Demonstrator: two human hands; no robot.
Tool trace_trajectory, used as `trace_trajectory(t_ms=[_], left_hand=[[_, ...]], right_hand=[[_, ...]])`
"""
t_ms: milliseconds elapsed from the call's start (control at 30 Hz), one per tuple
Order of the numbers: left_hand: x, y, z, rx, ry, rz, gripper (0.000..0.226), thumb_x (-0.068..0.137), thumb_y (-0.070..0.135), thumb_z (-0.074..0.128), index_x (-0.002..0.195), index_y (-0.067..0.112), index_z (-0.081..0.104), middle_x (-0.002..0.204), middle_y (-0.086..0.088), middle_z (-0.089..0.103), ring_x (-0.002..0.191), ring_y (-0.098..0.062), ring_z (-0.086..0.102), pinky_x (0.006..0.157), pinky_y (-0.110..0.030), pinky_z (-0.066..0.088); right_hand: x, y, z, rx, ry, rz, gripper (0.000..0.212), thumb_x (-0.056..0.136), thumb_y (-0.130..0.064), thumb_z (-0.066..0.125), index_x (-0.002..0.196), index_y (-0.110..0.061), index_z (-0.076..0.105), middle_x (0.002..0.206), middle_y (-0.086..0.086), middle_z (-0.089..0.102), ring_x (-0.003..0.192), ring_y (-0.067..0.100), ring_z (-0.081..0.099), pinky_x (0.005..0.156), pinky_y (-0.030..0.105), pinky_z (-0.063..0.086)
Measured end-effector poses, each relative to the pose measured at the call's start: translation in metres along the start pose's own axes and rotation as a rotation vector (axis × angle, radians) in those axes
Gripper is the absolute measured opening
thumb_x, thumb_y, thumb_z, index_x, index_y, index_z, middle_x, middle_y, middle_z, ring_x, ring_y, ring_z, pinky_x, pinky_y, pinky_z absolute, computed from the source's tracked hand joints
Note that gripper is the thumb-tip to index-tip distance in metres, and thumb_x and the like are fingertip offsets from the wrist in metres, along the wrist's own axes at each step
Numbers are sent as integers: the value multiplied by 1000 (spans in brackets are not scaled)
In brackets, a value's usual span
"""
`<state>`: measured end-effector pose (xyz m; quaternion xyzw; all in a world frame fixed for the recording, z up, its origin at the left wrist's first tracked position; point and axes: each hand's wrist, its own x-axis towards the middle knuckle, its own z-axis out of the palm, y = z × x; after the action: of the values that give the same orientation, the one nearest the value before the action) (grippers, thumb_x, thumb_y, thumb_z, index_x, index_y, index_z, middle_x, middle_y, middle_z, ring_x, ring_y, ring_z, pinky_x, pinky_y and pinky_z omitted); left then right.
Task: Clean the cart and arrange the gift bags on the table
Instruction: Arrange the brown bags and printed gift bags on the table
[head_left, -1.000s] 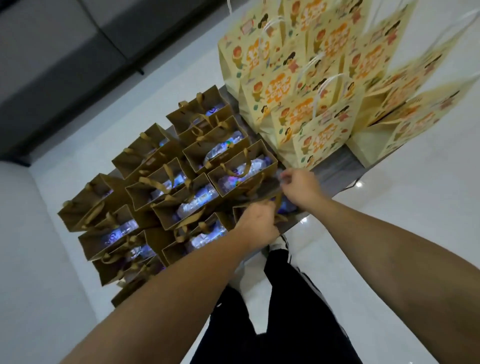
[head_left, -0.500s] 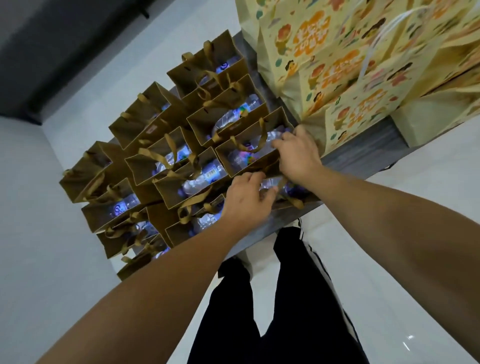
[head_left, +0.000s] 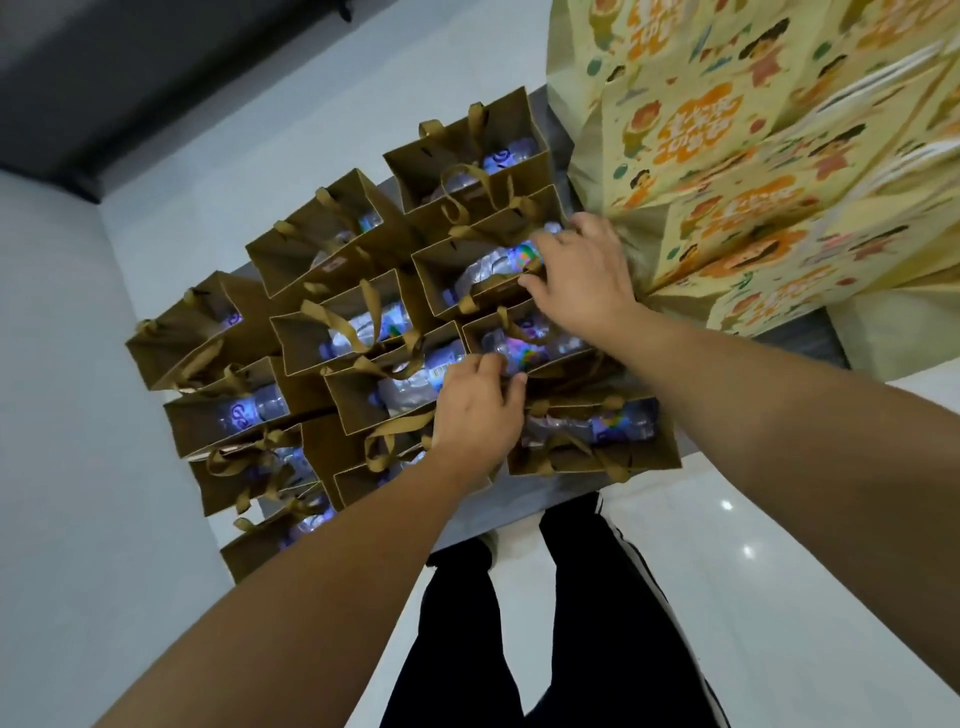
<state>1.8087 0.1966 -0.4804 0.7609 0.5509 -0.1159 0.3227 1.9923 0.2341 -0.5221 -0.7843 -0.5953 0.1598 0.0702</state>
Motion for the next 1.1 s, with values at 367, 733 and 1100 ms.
trace_trajectory(t_ms=[367,733,1100], left_hand=[[27,-19,-9,-43,67,-72,36,103,38,50,133,19,56,128,-3,55,119,-18,45,93,-27,36],[29,-39,-9,-103,121,-67,35,103,36,51,133,18,56,130,-3,54,122,-19,44,98,-31,38],[18,-19,-40,-139,194,-70,35,103,35,51,131,15,57,128,-7,54,124,-25,45,100,-40,44]], right_hand=[[28,-15,6,216,105,-139,31,77,1,67,106,-10,70,94,12,65,90,34,60,81,41,49],[80,-7,5,-194,-131,-37,20,95,-4,51,110,-9,63,100,17,67,93,39,66,70,42,49],[55,-34,-38,311,-62,386,20,93,-30,61,82,-15,68,87,7,66,87,28,62,71,33,44]])
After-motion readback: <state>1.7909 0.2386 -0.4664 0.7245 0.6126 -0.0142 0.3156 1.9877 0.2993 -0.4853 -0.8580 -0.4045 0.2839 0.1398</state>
